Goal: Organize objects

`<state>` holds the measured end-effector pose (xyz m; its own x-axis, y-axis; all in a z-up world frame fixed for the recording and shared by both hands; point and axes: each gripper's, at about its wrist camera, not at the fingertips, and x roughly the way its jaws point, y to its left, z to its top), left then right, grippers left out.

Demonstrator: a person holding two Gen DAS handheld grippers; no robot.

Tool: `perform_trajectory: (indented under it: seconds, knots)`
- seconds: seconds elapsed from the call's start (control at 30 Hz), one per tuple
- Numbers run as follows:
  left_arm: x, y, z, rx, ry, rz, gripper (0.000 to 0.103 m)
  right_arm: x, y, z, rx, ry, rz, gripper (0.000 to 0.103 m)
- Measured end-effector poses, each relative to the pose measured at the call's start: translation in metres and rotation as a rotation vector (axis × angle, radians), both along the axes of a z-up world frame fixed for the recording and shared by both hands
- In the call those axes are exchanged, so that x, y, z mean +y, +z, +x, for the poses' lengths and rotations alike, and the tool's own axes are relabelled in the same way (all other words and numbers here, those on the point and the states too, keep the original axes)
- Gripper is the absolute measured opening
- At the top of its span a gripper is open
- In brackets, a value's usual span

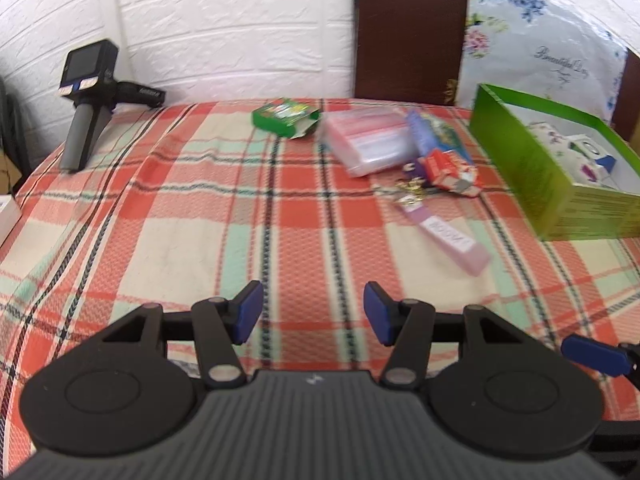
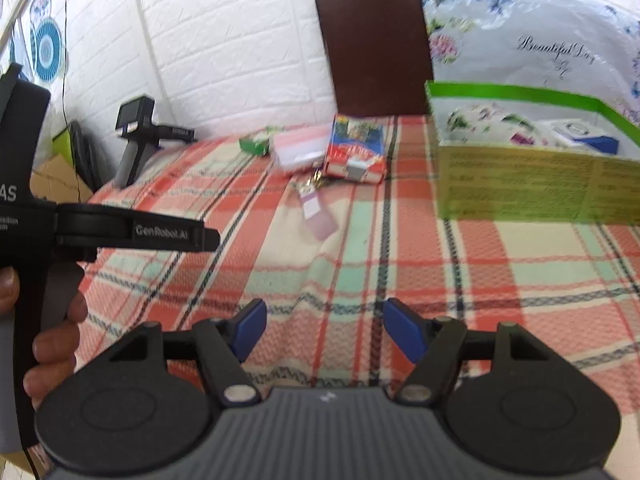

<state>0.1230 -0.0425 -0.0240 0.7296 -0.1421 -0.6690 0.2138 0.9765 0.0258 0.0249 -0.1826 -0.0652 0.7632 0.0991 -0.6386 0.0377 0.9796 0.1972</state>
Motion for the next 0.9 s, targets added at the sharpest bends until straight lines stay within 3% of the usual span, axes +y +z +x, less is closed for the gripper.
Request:
perform_trajectory:
  seconds: [0.17,0.27,0.37,0.43,0.47,0.5,0.53,0.57,0.63,0.7,0.83,0.9]
  knots:
    - [0.029,-0.015,0.018,0.027,0.067,-0.035,0.057,0.008,-0.005,0.020,0.017,0.019,-0.053,0.066]
    - [0.047,-0.018,0.027,-0.023,0.103,-0.027,0.058,0.010,0.001,0.040,-0.005,0.038,-0.075,0.062]
    - [0.062,-0.018,0.034,-0.029,0.120,-0.068,0.058,0.011,0.003,0.068,-0.041,0.038,-0.136,0.058]
    - [0.065,-0.016,0.036,-0.015,0.124,-0.100,0.058,0.011,0.000,0.090,-0.041,0.045,-0.154,0.045]
    - [0.067,-0.014,0.037,-0.005,0.125,-0.111,0.058,0.013,-0.004,0.100,-0.030,0.058,-0.165,0.027]
    - [0.068,-0.012,0.038,0.010,0.123,-0.126,0.058,0.015,-0.008,0.109,-0.008,0.072,-0.176,0.019]
    - [0.070,-0.010,0.039,0.034,0.116,-0.158,0.058,0.017,-0.011,0.113,0.001,0.074,-0.170,0.019]
    - [0.075,-0.007,0.039,0.066,0.098,-0.216,0.059,0.016,-0.009,0.112,0.010,0.068,-0.139,0.019]
    - [0.083,-0.003,0.038,0.140,0.039,-0.354,0.063,0.014,-0.001,0.101,0.054,0.140,0.028,0.019]
    - [0.085,-0.001,0.036,0.187,0.001,-0.415,0.078,0.026,0.006,0.079,0.050,0.214,0.038,0.019]
    - [0.073,0.003,0.023,0.189,-0.059,-0.394,0.079,0.046,-0.001,0.029,0.108,0.415,0.133,0.019]
    - [0.065,0.002,0.019,0.191,-0.074,-0.362,0.079,0.062,-0.002,0.014,0.083,0.500,0.048,0.019]
